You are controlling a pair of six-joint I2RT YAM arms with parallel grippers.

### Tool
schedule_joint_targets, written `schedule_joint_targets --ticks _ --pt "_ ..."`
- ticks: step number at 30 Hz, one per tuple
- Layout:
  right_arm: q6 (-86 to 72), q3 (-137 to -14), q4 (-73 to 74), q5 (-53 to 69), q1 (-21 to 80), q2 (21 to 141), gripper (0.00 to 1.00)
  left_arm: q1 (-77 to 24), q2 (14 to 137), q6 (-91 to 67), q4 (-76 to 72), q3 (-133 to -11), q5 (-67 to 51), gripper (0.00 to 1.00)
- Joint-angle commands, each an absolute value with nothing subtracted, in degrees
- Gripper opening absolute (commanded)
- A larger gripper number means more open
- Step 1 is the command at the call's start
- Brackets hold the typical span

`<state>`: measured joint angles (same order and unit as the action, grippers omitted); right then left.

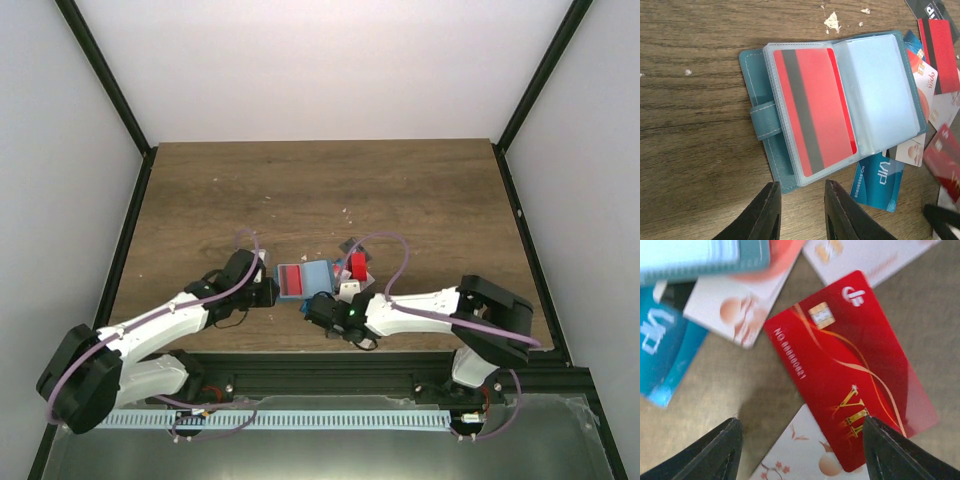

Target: Put the credit cards into the card holder

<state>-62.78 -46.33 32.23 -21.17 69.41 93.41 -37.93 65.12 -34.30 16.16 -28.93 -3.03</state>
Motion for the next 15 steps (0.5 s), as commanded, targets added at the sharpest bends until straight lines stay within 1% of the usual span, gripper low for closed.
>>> schedule_joint_targets --ticks 1,8,15 --pt "-70.13 -40.76 41.95 6.98 71.67 96.63 0.67 -38.23 64.09 -33.48 14.64 -28.13 -4.19 0.27" --pt "-71.92 -45.69 48.32 2.51 71.22 89.59 0.69 -40.33 62.93 -32.38 12.04 -28.54 -10.21 0.27" --pt "-74.27 -39.78 51.18 1.68 66.08 74.28 0.72 -46.84 63.27 -32.43 5.81 -29.21 -17.19 0.28"
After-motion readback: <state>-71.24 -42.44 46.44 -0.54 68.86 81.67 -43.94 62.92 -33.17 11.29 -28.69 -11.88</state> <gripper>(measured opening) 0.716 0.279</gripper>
